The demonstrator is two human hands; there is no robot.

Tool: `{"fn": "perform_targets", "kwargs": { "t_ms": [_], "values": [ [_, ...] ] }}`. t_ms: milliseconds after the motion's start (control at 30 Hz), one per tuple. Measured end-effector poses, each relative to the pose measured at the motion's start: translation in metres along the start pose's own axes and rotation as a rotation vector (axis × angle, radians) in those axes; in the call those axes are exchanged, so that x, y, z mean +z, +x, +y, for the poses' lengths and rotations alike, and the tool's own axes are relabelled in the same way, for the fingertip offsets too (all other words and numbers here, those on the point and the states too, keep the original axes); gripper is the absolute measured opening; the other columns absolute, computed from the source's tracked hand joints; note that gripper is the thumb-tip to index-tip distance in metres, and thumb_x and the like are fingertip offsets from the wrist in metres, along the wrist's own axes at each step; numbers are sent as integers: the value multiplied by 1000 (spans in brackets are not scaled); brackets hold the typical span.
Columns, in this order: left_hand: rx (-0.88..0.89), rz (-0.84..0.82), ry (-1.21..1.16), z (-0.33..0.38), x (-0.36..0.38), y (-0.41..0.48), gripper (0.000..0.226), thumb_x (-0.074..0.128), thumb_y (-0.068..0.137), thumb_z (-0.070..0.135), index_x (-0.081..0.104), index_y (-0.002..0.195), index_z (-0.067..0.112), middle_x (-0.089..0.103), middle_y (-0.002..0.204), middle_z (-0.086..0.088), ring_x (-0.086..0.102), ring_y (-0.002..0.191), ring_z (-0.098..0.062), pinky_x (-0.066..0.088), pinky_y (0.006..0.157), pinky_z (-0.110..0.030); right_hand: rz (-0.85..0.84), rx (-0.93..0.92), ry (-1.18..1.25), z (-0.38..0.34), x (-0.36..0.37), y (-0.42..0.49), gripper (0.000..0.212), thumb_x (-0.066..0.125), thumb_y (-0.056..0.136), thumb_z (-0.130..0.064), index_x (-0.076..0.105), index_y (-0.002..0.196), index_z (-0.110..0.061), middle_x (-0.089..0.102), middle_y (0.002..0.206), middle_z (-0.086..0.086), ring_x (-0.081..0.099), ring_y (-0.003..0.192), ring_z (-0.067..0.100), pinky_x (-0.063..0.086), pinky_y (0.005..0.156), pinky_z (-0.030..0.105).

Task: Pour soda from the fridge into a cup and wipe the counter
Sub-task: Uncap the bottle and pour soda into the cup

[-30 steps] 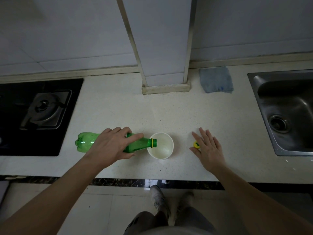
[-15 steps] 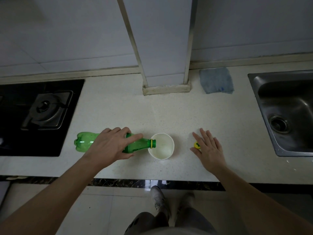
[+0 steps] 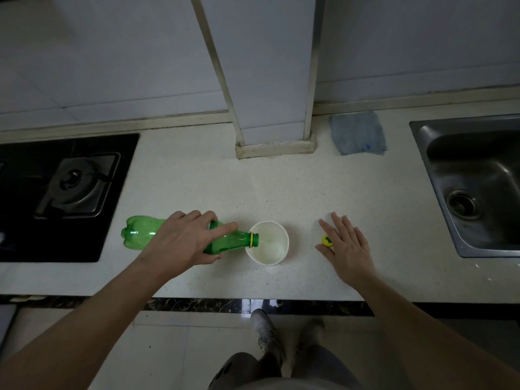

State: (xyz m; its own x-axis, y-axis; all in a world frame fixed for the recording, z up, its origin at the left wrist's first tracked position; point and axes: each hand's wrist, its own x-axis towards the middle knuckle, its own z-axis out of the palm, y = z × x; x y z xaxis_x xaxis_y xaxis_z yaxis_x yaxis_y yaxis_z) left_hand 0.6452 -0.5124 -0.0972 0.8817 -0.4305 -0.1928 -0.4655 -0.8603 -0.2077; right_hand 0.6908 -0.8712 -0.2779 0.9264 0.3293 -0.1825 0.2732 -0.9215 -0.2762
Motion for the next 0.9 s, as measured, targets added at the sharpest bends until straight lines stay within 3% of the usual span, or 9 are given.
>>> {"fn": "perform_targets", "kwargs": {
  "t_ms": [900],
  "values": [
    [45, -97, 197, 13, -29, 10, 65, 72, 80, 49, 42, 136, 35, 62, 106, -8, 61, 83, -26, 45, 70, -39, 9, 3, 31, -3, -4, -2, 73, 7, 91, -70, 14, 155, -37, 1, 165, -5, -7, 151, 16, 1, 121, 38]
  ]
}}
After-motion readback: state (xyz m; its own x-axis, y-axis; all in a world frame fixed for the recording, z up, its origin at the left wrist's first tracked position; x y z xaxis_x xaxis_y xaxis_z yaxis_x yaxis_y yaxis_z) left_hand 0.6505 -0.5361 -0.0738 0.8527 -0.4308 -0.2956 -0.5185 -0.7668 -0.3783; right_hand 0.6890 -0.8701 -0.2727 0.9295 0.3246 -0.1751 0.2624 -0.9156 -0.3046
